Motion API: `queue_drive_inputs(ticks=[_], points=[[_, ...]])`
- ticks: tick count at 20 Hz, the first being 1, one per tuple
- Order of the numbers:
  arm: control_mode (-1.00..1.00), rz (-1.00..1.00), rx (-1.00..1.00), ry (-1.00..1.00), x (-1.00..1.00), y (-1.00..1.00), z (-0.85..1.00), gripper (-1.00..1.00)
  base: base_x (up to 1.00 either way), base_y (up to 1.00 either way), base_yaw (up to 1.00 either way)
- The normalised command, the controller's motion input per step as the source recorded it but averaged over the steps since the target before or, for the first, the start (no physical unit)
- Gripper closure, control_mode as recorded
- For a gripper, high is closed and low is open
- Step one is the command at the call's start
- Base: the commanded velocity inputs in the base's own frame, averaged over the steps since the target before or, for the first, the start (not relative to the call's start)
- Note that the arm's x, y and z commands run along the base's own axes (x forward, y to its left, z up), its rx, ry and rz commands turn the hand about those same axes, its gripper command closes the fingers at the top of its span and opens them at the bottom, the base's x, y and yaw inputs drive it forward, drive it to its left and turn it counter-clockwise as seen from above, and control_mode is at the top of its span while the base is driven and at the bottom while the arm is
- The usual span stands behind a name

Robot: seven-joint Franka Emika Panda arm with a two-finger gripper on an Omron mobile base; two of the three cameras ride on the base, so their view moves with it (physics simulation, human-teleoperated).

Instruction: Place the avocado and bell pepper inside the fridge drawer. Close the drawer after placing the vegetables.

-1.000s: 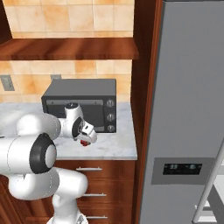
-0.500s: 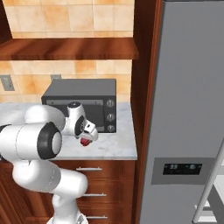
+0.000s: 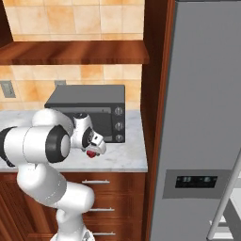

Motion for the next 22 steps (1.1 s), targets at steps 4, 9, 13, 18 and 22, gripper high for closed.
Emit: queue_drive_inputs(ticks=[4, 9, 13, 18, 22], points=[[-1.00, 0.00, 0.00, 0.00, -0.22, 0.00, -0.40, -1.00, 0.00, 0.00, 0.00], [-1.00, 0.00, 0.00, 0.00, -0.02, 0.00, -0.27, 1.00, 0.00, 0.00, 0.00], [-1.00, 0.00, 0.00, 0.00, -0.15, 0.00, 0.25, 1.00, 0.00, 0.00, 0.00], [-1.00, 0.00, 0.00, -0.05, -0.86, -0.01, 0.95, 1.00, 0.00, 0.00, 0.00], [-1.00, 0.00, 0.00, -0.04, -0.80, 0.00, 0.99, 1.00, 0.00, 0.00, 0.00]])
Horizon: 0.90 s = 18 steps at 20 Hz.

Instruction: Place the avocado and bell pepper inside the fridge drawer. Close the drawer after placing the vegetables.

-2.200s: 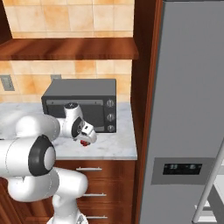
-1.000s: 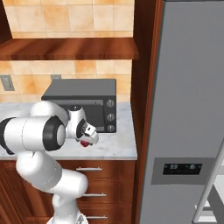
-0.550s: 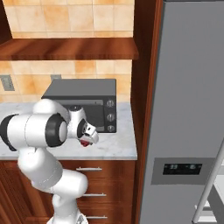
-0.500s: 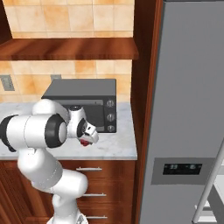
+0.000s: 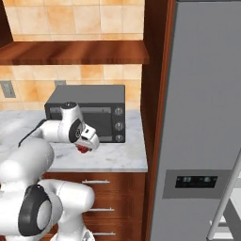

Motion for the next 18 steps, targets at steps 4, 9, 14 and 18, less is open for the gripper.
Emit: queue_drive_inputs(ticks=[4, 9, 14, 18], points=[[-1.00, -0.02, 0.00, -0.02, -0.62, -0.12, 0.54, 1.00, 0.00, 0.00, 0.00], [-1.00, -0.03, 0.00, 0.00, -0.49, 0.00, 0.26, 1.00, 0.00, 0.00, 0.00], [-1.00, 0.01, -0.04, 0.00, -0.02, 0.10, -0.01, 1.00, 0.00, 0.00, 0.00], [1.00, -0.03, -0.01, -0.05, -0.29, 0.00, 0.00, 1.00, -0.44, -0.02, -0.16]])
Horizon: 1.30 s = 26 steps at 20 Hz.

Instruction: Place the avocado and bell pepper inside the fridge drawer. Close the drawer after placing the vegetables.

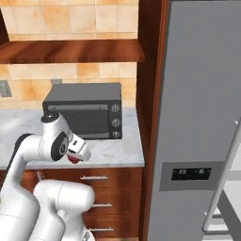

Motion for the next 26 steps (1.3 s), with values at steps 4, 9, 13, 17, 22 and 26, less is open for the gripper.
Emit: queue_drive_inputs(ticks=[4, 9, 13, 17, 22, 26], points=[[1.00, 0.00, 0.00, 0.00, 0.00, 0.00, 0.00, 1.00, -0.78, -0.40, -0.42], [1.00, 0.00, 0.00, 0.00, 0.00, 0.00, 0.00, 1.00, -0.46, -0.67, -0.50], [1.00, 0.00, 0.00, 0.00, 0.00, 0.00, 0.00, 1.00, 0.00, -0.88, -0.38], [1.00, 0.00, 0.00, 0.00, 0.00, 0.00, 0.00, 1.00, 0.41, -0.70, -0.27], [1.00, 0.00, 0.00, 0.00, 0.00, 0.00, 0.00, 1.00, 0.62, -0.65, -0.15], [1.00, 0.00, 0.00, 0.00, 0.00, 0.00, 0.00, 1.00, 0.48, -0.56, -0.11]])
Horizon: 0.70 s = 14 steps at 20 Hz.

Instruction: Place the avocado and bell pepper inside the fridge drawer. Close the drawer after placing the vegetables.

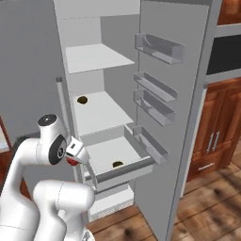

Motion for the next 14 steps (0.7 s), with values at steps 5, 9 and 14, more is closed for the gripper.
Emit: queue_drive_inputs(ticks=[5, 9, 14], points=[[1.00, 0.00, 0.00, 0.00, 0.00, 0.00, 0.00, 1.00, 0.42, -0.22, -0.06], [1.00, 0.00, 0.00, 0.00, 0.00, 0.00, 0.00, 1.00, 0.37, 0.03, -0.06], [1.00, 0.00, 0.00, 0.00, 0.00, 0.00, 0.00, 1.00, 0.40, 0.05, -0.07]])
